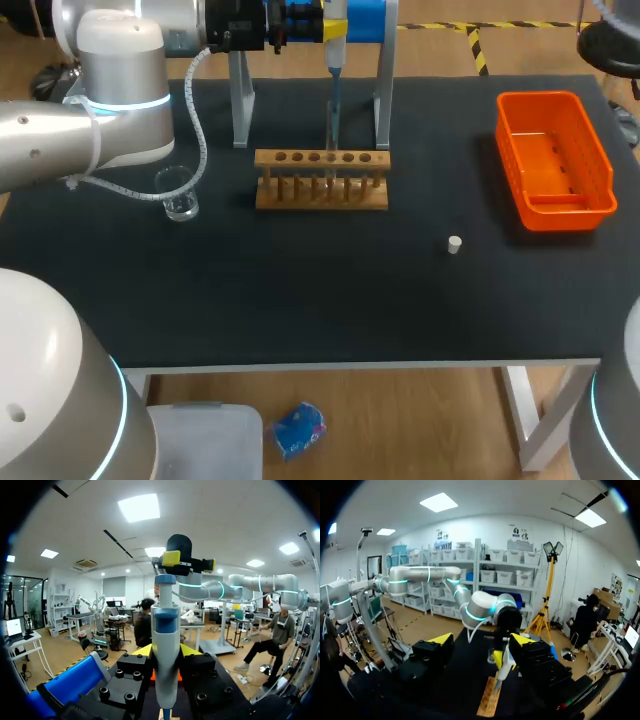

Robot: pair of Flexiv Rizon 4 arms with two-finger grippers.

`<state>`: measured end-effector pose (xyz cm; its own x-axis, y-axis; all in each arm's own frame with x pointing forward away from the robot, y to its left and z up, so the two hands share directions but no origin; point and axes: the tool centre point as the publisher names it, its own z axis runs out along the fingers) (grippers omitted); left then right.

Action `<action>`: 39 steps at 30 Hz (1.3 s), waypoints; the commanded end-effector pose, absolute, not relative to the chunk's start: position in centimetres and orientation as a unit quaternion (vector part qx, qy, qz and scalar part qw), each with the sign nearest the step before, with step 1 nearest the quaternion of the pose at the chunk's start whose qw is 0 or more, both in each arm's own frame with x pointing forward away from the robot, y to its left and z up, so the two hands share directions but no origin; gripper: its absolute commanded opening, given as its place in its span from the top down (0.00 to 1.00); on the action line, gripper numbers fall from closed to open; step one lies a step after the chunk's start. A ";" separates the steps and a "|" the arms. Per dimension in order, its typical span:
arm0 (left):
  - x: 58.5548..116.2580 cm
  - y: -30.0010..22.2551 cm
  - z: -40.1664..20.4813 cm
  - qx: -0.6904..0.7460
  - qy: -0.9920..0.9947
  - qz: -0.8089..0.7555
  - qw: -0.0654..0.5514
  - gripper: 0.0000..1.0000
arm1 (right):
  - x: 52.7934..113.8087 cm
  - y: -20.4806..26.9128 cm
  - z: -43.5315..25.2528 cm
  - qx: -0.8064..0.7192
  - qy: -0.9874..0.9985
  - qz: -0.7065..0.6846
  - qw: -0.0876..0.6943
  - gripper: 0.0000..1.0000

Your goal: Invert the test tube, pick up the pipette, mount the tip to pipette, aspirate from beaker and dispense into the tube, eject the tip, return the pipette, and cap with the stopper.

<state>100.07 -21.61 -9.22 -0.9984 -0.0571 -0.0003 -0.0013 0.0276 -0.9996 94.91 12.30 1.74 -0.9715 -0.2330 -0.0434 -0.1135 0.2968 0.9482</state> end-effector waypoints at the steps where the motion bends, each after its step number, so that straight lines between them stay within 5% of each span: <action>1: 100.0 -21.7 -9.2 -0.022 0.717 -0.696 0.021 1.00 | 92.2 9.9 1.0 0.101 -0.832 -0.545 0.032 0.00; 22: 100.0 -21.7 -9.2 -0.022 0.717 -0.696 0.021 1.00 | 88.9 4.4 -10.5 0.048 -0.900 -0.433 0.013 0.00; 39: 100.0 -21.7 -9.2 -0.022 0.717 -0.696 0.021 1.00 | 89.2 5.0 -11.0 0.052 -0.895 -0.443 0.011 0.00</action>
